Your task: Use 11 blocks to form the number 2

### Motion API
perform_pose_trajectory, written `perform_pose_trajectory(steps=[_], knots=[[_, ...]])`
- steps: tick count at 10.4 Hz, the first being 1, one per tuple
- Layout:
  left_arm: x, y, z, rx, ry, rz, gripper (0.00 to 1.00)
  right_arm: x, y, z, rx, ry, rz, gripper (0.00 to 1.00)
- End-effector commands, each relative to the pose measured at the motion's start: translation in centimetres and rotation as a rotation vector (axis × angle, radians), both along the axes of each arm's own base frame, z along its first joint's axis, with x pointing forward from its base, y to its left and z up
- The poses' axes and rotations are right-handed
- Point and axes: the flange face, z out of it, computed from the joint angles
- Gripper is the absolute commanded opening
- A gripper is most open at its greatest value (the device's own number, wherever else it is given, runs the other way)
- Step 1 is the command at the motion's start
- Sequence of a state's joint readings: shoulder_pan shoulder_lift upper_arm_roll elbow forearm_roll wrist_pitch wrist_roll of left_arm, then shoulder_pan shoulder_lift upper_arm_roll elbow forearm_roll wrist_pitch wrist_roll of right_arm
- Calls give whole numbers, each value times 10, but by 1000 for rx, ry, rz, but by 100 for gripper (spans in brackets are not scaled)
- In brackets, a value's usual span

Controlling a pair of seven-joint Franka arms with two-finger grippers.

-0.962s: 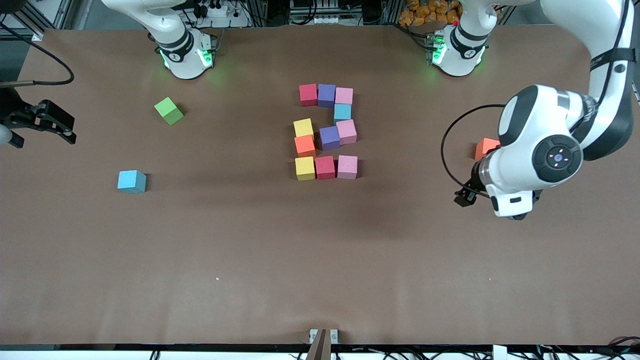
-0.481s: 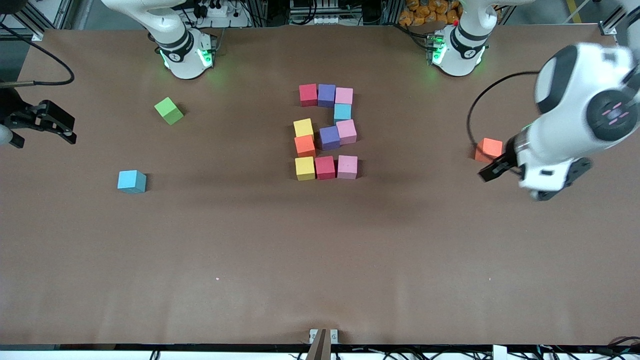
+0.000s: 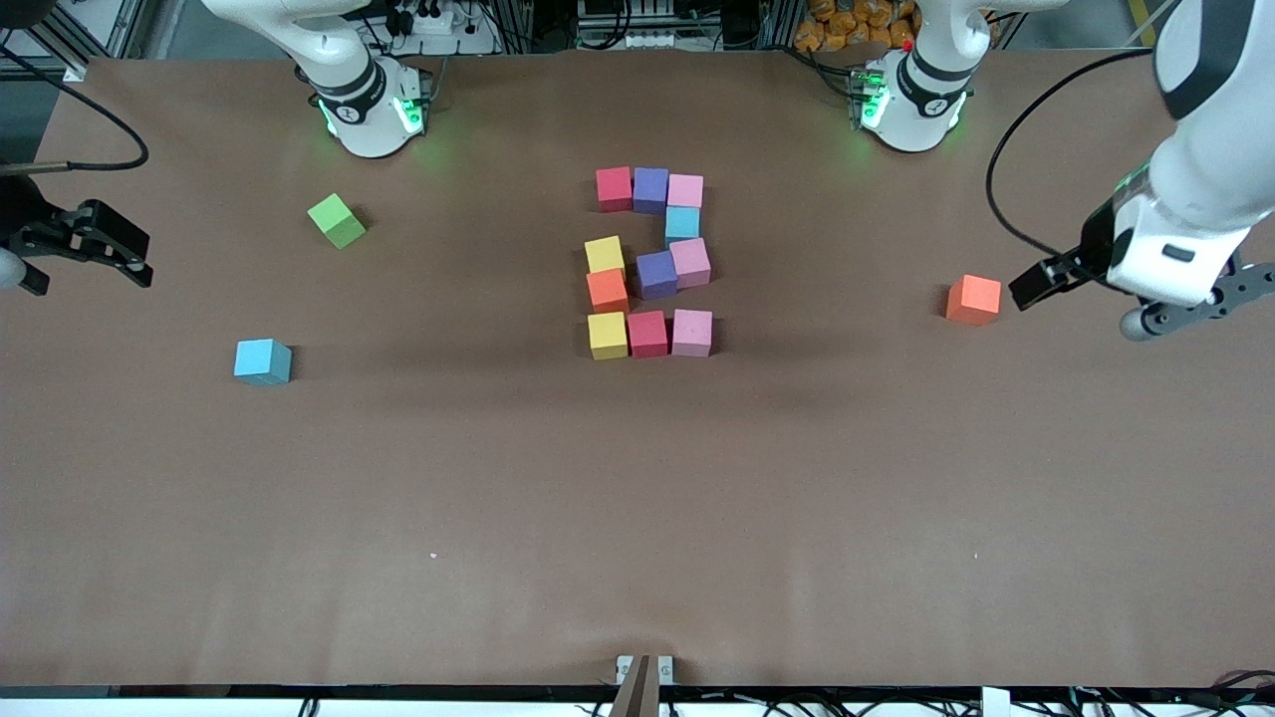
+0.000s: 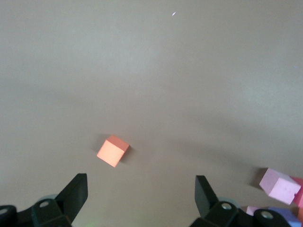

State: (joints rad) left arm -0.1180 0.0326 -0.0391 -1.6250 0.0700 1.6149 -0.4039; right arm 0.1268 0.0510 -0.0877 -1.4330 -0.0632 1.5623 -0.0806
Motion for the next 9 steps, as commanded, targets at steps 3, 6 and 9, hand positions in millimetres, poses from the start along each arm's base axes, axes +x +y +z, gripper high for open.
perform_pose_trajectory(steps=[3,6,9], knots=[[-18,3,55,-55,48,-215,100,-5,-3,3,-7,-7,-11,100],[-30,-15,65,-96,88,-244,100,-6,-3,2,-7,-4,-12,100],[-29,-11,73,-92,75,-324,100,-6,-3,2,-7,-4,-12,100]])
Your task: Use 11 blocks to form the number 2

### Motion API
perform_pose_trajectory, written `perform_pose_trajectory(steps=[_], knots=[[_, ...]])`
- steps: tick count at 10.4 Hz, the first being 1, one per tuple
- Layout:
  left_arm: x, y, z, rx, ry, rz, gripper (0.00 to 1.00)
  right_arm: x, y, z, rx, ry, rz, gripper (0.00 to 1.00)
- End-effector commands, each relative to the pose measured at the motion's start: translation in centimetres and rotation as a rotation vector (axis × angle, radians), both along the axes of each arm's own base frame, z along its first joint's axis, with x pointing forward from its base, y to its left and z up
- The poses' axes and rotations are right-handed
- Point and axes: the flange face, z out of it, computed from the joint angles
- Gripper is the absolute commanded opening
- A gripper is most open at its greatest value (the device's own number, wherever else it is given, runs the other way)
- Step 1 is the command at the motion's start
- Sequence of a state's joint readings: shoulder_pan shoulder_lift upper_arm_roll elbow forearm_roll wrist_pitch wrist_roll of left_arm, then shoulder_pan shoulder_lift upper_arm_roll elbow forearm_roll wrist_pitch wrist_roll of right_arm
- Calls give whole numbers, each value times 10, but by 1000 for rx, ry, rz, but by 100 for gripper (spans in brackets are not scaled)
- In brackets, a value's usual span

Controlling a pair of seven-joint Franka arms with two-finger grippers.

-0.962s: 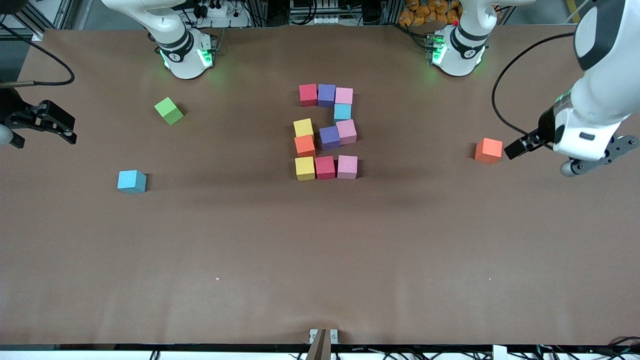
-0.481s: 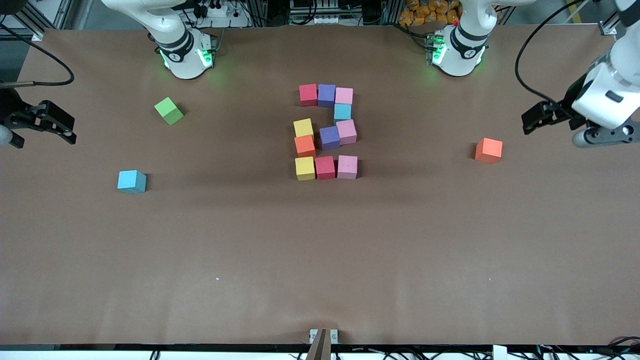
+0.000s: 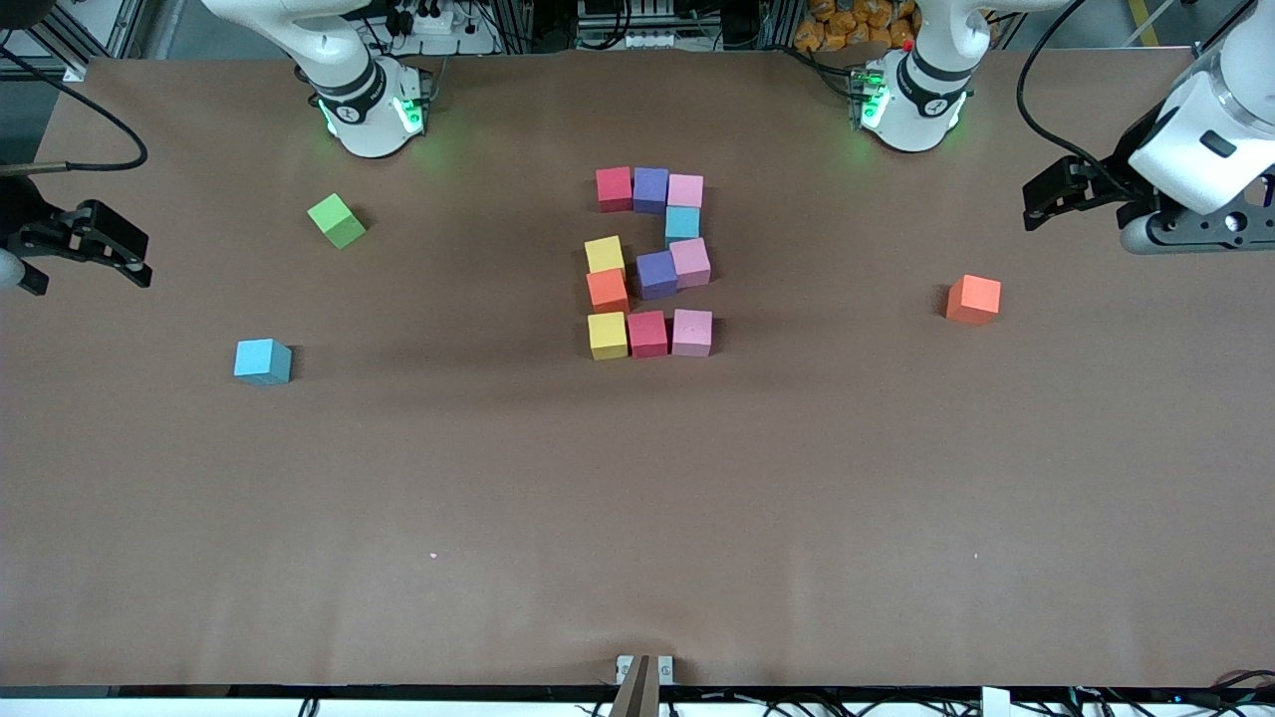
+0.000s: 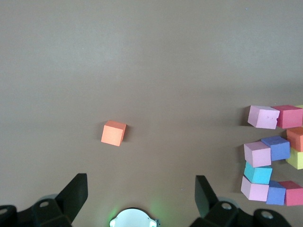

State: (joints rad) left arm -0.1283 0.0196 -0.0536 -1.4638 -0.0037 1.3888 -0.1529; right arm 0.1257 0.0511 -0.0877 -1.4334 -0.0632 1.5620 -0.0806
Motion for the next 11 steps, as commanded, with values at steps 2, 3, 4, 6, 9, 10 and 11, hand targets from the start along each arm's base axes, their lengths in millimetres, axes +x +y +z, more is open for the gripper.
perform_pose_trajectory(steps=[2,3,4,6,9,10,11], knots=[[0,9,12,-14,-5,-59,100,-6,-3,3,-9,-5,-11,100],[1,9,10,-6,-5,-61,100,-6,-3,3,-7,-5,-11,100],[2,12,10,-2,-5,-56,100,-5,-4,2,-7,-5,-12,100],[2,16,13,-3,-15,-51,100,-4,-4,2,-7,-9,-9,100],[4,15,14,-5,-34,-53,100,-3,-6,0,31,-6,-11,100],[4,15,14,-5,-33,-53,100,-3,-20,-2,64,-1,-35,100],[4,16,14,-5,-33,-51,100,-3,-21,-3,75,1,-39,100]])
